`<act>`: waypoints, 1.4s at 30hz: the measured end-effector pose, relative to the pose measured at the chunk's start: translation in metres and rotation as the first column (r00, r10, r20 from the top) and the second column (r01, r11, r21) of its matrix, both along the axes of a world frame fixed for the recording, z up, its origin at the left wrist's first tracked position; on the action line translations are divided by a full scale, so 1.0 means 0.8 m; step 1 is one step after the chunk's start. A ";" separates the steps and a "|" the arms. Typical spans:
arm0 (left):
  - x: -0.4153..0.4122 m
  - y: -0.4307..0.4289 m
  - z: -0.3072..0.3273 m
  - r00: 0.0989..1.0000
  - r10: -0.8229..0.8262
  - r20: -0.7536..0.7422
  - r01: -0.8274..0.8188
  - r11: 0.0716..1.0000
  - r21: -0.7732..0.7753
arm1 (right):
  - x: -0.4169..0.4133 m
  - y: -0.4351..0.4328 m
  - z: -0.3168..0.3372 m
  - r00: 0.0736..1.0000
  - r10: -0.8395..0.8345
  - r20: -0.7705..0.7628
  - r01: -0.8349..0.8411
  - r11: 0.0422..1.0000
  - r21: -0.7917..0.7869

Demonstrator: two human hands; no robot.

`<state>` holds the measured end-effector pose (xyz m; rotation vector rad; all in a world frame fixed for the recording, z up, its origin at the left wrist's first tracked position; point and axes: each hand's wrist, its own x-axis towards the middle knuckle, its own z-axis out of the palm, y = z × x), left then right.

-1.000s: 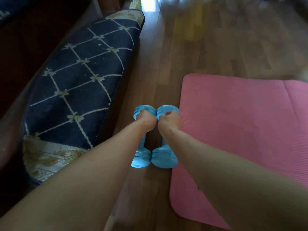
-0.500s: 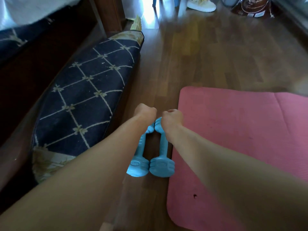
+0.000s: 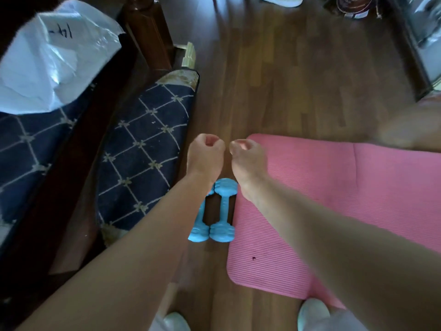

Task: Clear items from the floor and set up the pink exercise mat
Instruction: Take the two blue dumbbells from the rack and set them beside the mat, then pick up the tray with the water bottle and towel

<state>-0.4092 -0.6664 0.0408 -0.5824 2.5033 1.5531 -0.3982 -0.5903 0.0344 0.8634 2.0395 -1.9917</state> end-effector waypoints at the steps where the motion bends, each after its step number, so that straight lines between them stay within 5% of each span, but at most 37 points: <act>1: 0.003 0.004 0.030 0.999 -0.005 -0.031 0.004 1.000 -0.003 | 0.002 0.007 0.031 0.999 -0.001 -0.034 0.001 1.000 0.010; 17: 0.079 0.112 0.550 0.921 -0.144 -0.361 0.207 0.968 0.140 | 0.071 0.124 0.546 0.959 -0.126 -0.255 0.145 0.988 0.058; 26: 0.140 0.129 0.714 0.726 -0.334 -0.601 0.493 0.862 0.117 | 0.172 0.152 0.720 0.811 -0.347 -0.470 0.405 0.914 0.024; 31: 0.214 0.153 0.756 0.618 -0.483 -0.621 0.706 0.688 0.168 | 0.265 0.157 0.755 0.665 -0.544 -0.512 0.636 0.772 0.006; 35: 0.294 0.190 0.779 0.387 -0.622 -0.681 0.883 0.463 0.079 | 0.366 0.170 0.782 0.459 -0.713 -0.530 0.808 0.583 -0.084; 42: 0.472 0.243 0.813 0.049 -0.660 -0.749 0.998 0.011 0.056 | 0.574 0.182 0.810 0.111 -0.778 -0.618 0.970 0.219 -0.103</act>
